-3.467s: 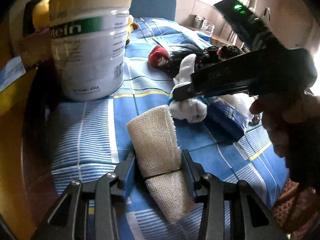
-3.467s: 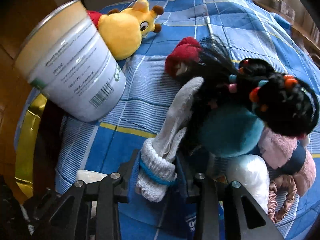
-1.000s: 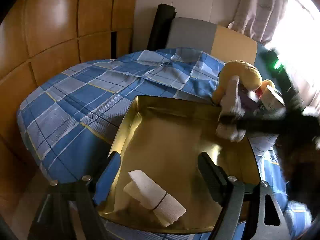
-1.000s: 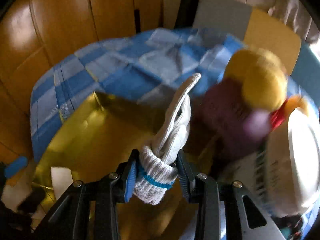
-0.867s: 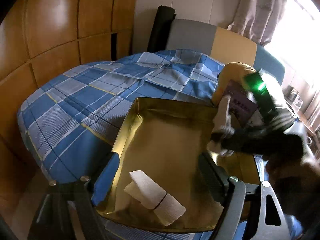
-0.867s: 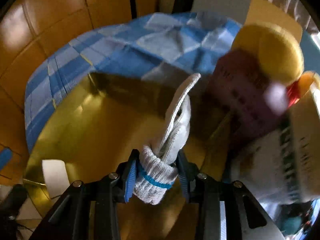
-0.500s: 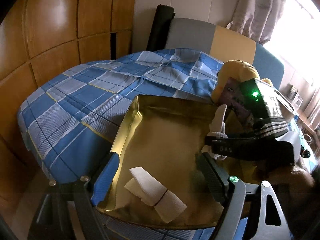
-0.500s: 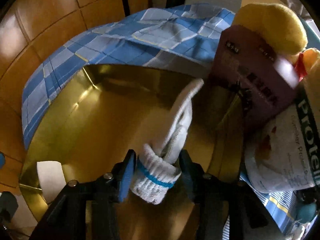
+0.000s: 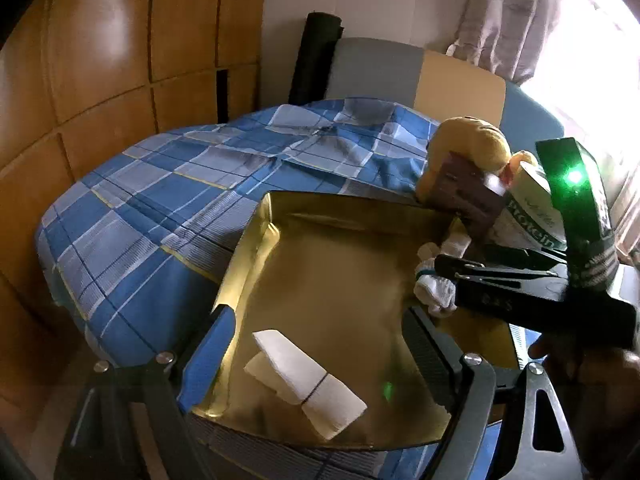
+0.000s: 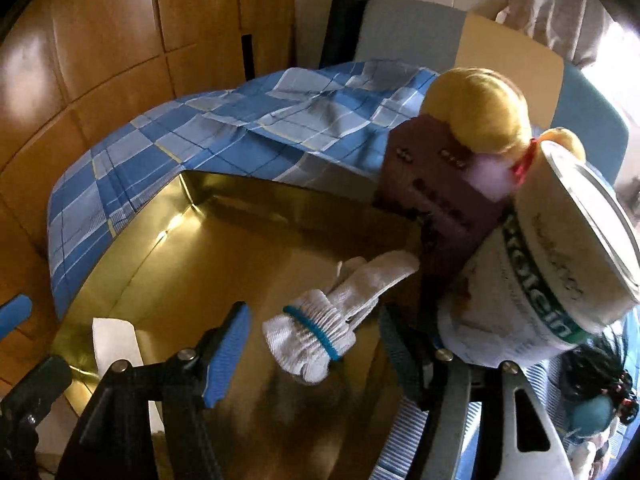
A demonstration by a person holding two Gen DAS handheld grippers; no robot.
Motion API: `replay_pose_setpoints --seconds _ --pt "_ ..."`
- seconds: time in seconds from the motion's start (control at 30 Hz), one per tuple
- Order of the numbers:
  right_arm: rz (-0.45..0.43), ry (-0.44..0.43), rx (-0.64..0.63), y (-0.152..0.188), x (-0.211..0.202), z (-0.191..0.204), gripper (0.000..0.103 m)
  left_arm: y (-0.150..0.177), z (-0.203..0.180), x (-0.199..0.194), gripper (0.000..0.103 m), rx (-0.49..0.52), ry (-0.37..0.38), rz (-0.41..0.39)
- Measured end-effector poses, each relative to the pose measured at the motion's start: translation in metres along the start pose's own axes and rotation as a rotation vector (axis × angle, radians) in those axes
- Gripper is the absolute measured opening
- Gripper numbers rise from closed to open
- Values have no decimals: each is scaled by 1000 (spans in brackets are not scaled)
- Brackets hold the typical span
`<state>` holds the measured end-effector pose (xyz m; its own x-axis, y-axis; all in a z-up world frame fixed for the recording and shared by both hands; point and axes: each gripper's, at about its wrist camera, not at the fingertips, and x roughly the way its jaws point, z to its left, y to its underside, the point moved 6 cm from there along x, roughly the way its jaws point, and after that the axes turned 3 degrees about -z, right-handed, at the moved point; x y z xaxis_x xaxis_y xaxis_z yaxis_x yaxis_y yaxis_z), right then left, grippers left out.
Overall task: Organize soft objects
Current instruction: 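Lower the white sock into the gold tray and open the right tool, then move both tools back toward the remaining soft toys on the bed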
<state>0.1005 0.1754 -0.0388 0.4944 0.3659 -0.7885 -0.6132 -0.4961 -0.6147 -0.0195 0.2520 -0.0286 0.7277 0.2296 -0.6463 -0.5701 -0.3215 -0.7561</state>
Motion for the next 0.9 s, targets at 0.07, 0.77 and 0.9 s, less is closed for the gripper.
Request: replay_pose_setpoints --seconds 0.07,0.77,0.9 --pt "-8 -1 4 3 -6 -2 68 0 -3 -2 86 10 -1 -5" --pt "-125 44 12 34 -76 -35 68 12 -42 -7 87 124 31 8" --pt "-139 50 27 39 -87 -45 68 15 -51 -7 87 146 38 13"
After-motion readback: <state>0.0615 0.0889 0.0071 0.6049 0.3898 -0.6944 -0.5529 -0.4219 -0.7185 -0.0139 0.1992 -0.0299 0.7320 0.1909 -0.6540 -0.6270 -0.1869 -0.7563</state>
